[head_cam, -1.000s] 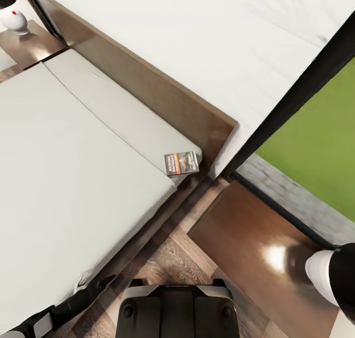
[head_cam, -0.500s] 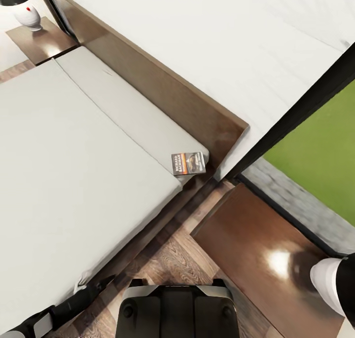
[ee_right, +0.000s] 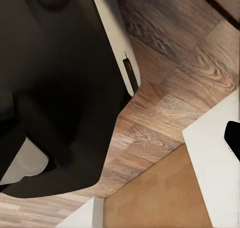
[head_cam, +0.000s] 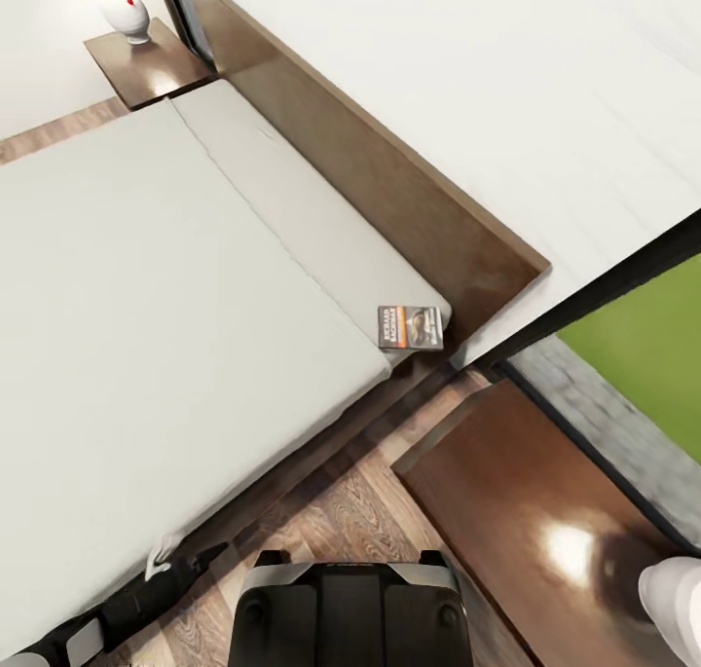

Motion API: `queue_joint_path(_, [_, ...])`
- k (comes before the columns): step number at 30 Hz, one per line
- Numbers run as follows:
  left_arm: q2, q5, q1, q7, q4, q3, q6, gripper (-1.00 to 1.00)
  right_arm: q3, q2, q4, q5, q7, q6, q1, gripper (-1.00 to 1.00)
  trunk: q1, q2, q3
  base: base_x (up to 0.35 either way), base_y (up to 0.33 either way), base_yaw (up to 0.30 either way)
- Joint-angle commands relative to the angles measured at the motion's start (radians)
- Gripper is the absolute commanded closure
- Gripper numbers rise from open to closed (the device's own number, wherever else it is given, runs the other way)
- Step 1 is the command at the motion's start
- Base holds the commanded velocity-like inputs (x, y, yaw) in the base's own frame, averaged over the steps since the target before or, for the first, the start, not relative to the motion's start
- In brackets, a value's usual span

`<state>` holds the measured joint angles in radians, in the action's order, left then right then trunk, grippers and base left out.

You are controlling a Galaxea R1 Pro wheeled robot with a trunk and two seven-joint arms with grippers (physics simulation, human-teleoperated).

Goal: In the bedroom, move the book from the bed onto either nightstand, and place the two sandals side by side next to the bed.

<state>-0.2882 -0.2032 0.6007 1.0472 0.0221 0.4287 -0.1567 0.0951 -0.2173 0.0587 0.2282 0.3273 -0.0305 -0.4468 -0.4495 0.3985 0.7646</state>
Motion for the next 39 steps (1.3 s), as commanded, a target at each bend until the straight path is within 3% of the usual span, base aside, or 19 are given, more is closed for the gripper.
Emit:
queue_joint_path(1, [0.000, -0.010, 0.001, 0.003, -0.001, -0.005, -0.010, -1.00, 0.008, -0.001, 0.004, 0.003, 0.006, -0.003, -0.001, -1.00, -0.001, 0.002, 0.001, 0.000, 0.000, 0.287])
queue_joint_path(12, [0.000, -0.010, 0.001, 0.003, -0.001, -0.005, -0.010, -1.00, 0.008, -0.001, 0.004, 0.003, 0.006, -0.003, -0.001, -1.00, -0.001, 0.002, 0.001, 0.000, 0.000, 0.276])
queue_joint_path(24, [0.005, -0.009, 0.001, 0.003, -0.001, -0.007, -0.010, -1.00, 0.014, -0.009, -0.012, 0.005, 0.049, 0.011, -0.001, -1.00, -0.001, 0.002, 0.001, 0.000, 0.000, 0.029])
queue_joint_path(28, [0.005, -0.009, 0.001, 0.003, -0.001, -0.007, -0.011, -1.00, 0.015, -0.010, -0.062, 0.005, 0.061, 0.022, -0.002, -1.00, -0.001, 0.002, 0.001, 0.000, 0.000, 0.002])
queue_joint_path(32, [0.006, -0.008, 0.001, 0.004, -0.001, -0.007, -0.011, -1.00, 0.015, -0.011, -0.205, 0.006, 0.064, 0.138, -0.003, -1.00, -0.001, 0.002, 0.001, 0.000, 0.000, 0.000])
queue_joint_path(34, [0.006, -0.008, 0.001, 0.004, -0.001, -0.007, -0.011, -1.00, 0.016, -0.011, -0.329, 0.008, 0.066, 0.279, -0.003, -1.00, -0.001, 0.002, 0.001, 0.000, 0.000, 0.000])
queue_joint_path(36, [0.006, -0.008, 0.001, 0.004, -0.001, -0.007, -0.011, -1.00, 0.017, -0.011, -0.425, 0.014, 0.067, 0.373, -0.003, -1.00, -0.001, 0.002, 0.001, 0.000, 0.000, 0.000])
queue_joint_path(39, [0.006, -0.008, 0.001, 0.004, -0.001, -0.007, -0.011, -1.00, 0.019, -0.011, -0.552, 0.028, 0.068, 0.463, -0.003, -1.00, -0.001, 0.002, 0.001, 0.000, 0.000, 0.000])
